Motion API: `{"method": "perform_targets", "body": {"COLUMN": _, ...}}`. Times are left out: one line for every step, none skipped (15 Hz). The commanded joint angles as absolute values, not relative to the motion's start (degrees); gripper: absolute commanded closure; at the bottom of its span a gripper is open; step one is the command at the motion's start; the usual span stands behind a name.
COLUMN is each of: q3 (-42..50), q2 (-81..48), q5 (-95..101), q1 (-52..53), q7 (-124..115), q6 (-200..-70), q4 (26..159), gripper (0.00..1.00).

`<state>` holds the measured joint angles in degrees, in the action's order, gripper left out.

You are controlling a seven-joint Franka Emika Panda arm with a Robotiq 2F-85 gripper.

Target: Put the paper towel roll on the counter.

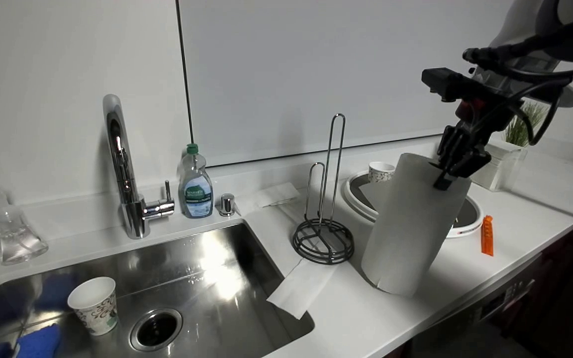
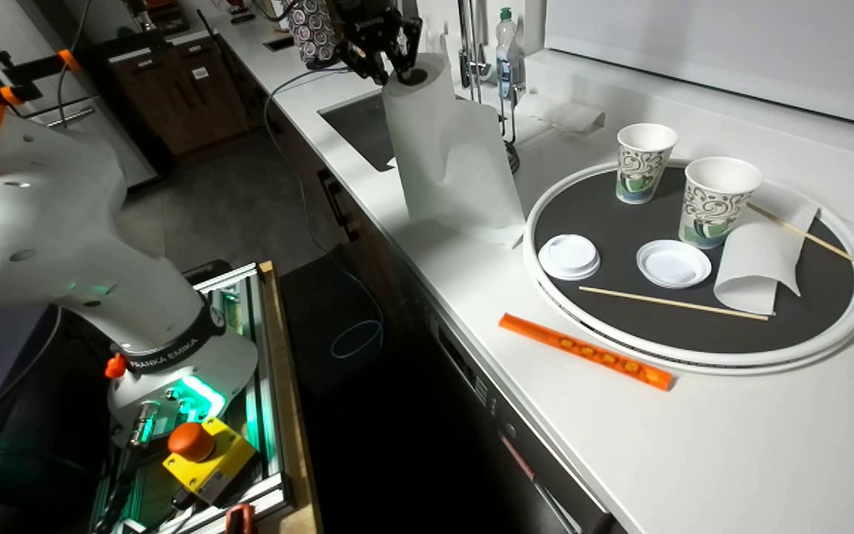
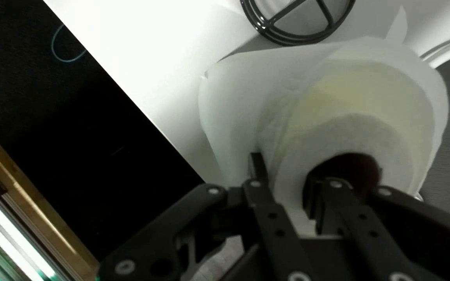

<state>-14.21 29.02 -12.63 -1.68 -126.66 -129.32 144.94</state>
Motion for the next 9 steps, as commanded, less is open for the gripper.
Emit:
{"method": "perform_targets", "body": {"q3": -14.2, "q2": 27.1, "q5": -11.3, "q1": -0.8, "q7": -129.3, "q6": -128.9, "q4": 146.2, "gripper": 0.87}}
{"method": "perform_targets", "body": {"q3": -13.8, "q2": 26.7, "q5": -11.2, "q1": -0.5, "q7": -128.6, "q6": -128.3, "q4": 146.1, "gripper": 0.86}}
{"method": "perform_targets", "body": {"q3": -13.2, "q2": 26.9, "q5": -11.0, "q1": -0.2, "q7": -127.6, "q6": -126.3, "q4": 145.6, "gripper": 0.86}}
{"method": "perform_targets", "body": {"q3": -13.4, "q2": 27.0, "q5": -10.2, "q1": -0.3, "q7": -128.0, "q6": -125.2, "q4": 145.4, "gripper": 0.92}}
{"method": "perform_targets", "body": {"q3": -13.6, "q2": 28.6, "q5": -8.8, "q1": -0.5, "q7": -128.6, "q6": -123.0, "q4": 145.0, "gripper": 1.0}}
{"method": "perform_targets", "body": {"q3": -13.7, "q2": 29.2, "q5": -7.9, "q1": -0.5, "q7": -128.7, "q6": -121.6, "q4": 144.6, "gripper": 1.0}}
{"method": "perform_targets", "body": {"q3": -13.8, "q2": 30.1, "q5": -6.5, "q1": -0.5, "q7": -128.6, "q6": -119.4, "q4": 143.8, "gripper": 0.95}}
{"method": "perform_targets", "body": {"q3": -13.8, "q2": 30.7, "q5": -5.3, "q1": -0.4, "q7": -128.4, "q6": -116.3, "q4": 142.8, "gripper": 0.96}}
{"method": "perform_targets", "body": {"q3": -13.9, "q2": 31.6, "q5": -3.8, "q1": -0.5, "q7": -128.4, "q6": -113.4, "q4": 141.9, "gripper": 0.98}}
